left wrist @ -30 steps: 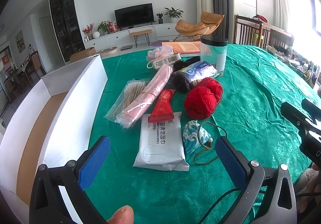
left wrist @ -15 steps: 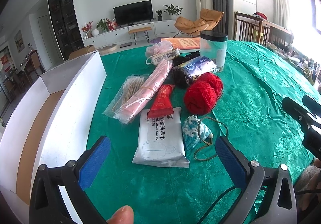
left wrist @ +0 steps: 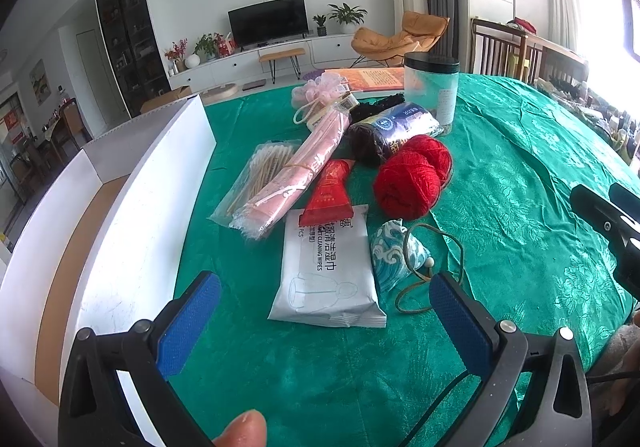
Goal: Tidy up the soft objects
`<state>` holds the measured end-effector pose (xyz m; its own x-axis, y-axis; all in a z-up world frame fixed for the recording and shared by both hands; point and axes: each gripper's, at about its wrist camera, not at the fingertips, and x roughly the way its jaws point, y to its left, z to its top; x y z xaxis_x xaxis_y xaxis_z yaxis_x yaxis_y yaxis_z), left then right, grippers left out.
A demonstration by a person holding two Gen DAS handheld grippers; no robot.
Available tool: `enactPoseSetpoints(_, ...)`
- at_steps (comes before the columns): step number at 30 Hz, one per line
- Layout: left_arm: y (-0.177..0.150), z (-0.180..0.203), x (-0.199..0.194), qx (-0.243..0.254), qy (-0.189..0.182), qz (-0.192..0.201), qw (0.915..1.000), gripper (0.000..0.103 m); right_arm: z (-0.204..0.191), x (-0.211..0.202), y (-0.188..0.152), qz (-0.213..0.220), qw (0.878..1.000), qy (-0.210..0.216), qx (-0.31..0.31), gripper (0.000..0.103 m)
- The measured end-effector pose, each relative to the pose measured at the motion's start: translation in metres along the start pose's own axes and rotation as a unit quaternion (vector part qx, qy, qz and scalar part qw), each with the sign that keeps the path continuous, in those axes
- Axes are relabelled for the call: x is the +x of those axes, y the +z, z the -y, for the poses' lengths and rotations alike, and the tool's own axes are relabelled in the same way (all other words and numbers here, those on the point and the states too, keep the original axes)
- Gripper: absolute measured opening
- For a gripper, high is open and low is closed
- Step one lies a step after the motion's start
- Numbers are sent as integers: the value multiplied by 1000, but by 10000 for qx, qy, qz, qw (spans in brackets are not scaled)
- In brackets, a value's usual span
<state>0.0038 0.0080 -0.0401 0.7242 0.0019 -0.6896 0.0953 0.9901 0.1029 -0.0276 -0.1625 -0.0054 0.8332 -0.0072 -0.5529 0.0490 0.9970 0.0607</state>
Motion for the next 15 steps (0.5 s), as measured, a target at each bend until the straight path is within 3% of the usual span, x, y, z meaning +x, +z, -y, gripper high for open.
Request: enactPoseSetpoints(15, -2, -1, 3, 6, 35, -43, 10000, 103, 0, 0, 0, 2, 10000, 9, 3, 85)
